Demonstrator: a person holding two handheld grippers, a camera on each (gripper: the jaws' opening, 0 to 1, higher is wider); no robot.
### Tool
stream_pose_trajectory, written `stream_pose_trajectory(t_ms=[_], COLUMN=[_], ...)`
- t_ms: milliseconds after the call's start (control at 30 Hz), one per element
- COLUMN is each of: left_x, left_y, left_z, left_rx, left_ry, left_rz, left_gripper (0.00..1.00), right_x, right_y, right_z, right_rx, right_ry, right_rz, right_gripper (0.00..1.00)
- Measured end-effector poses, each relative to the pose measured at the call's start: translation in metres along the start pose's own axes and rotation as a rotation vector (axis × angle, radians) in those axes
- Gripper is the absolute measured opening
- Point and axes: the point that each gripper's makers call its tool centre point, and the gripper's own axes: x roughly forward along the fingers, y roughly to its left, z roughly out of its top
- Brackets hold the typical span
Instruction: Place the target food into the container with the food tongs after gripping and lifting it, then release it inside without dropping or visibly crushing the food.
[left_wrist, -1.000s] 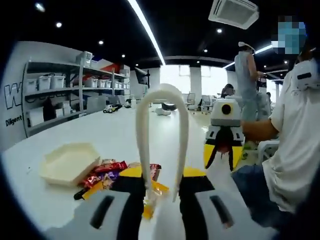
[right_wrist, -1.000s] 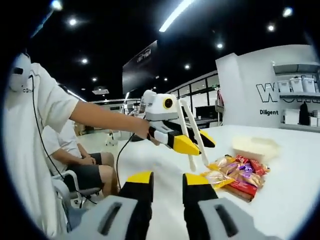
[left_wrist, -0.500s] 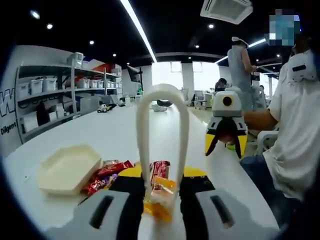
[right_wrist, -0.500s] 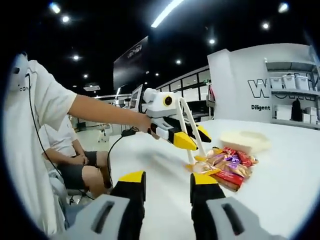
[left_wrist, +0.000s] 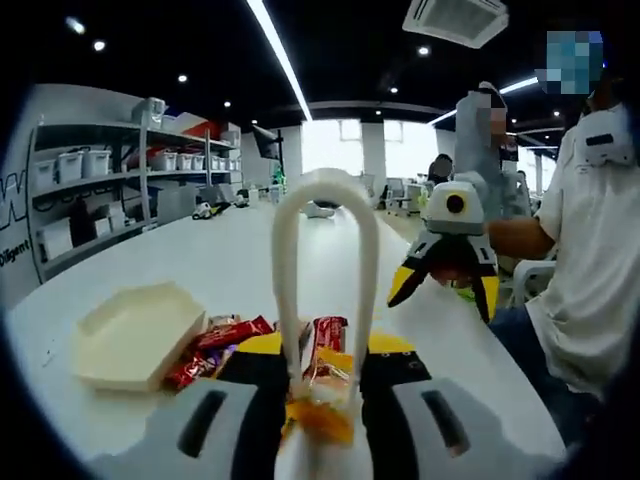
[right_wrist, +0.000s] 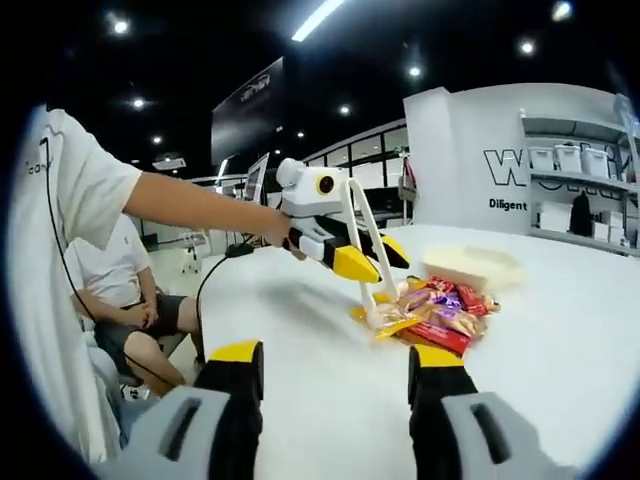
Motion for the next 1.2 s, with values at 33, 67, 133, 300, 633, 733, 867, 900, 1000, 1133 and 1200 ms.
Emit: stream_pose_trajectory(t_ms=[33, 67, 133, 300, 633, 733, 867, 900, 1000, 1133, 1200], left_x=[0.000, 0.000, 0.000, 0.003, 0.003, 0.003, 0.004, 0.004, 0.007, 0.011, 0.014], left_y=[0.000, 0.000, 0.001, -0.001, -0.005, -0.007, -0.007, -0.007, -0.009, -0.012, -0.014], left_z=[0.001, 0.002, 0.006, 0.004, 0.000, -0.002, -0.006, -0.006, -0.007, -0.008, -0.010], left_rx=[0.000, 0.004, 0.003, -0.006, -0.032, -0.026, -0.036, -0.036, -0.022, -0.026, -0.027], left_ry=[-0.001, 0.000, -0.008, 0.003, 0.022, 0.035, 0.047, 0.047, 0.055, 0.071, 0.082], left_rz=[-0.001, -0.002, -0.006, -0.020, -0.044, -0.050, -0.044, -0.044, -0.044, -0.049, -0.053], left_gripper=[0.27, 0.27, 0.27, 0.27, 0.27, 0.27, 0.27, 0.27, 0.27, 0.26, 0.26], right_x=[0.000, 0.000, 0.000, -0.001, -0.011, -0.013, -0.014, -0.014, -0.015, -0.016, -0.016], right_y=[-0.002, -0.003, -0.006, -0.009, -0.010, -0.010, -0.011, -0.011, -0.011, -0.011, -0.011], right_z=[-0.001, -0.001, 0.000, 0.003, 0.006, 0.006, 0.005, 0.005, 0.004, 0.003, 0.004], right_rx=[0.005, 0.015, 0.026, 0.029, 0.070, 0.084, 0.091, 0.093, 0.103, 0.109, 0.114], right_ry=[0.006, 0.007, 0.001, -0.007, -0.039, -0.049, -0.052, -0.053, -0.058, -0.058, -0.061], right_rz=[-0.010, -0.020, -0.041, -0.063, -0.080, -0.082, -0.087, -0.087, -0.086, -0.088, -0.086], right_gripper=[0.73, 0.83, 0.93, 1.00, 1.00, 1.00, 1.00, 0.99, 0.99, 0.99, 0.99])
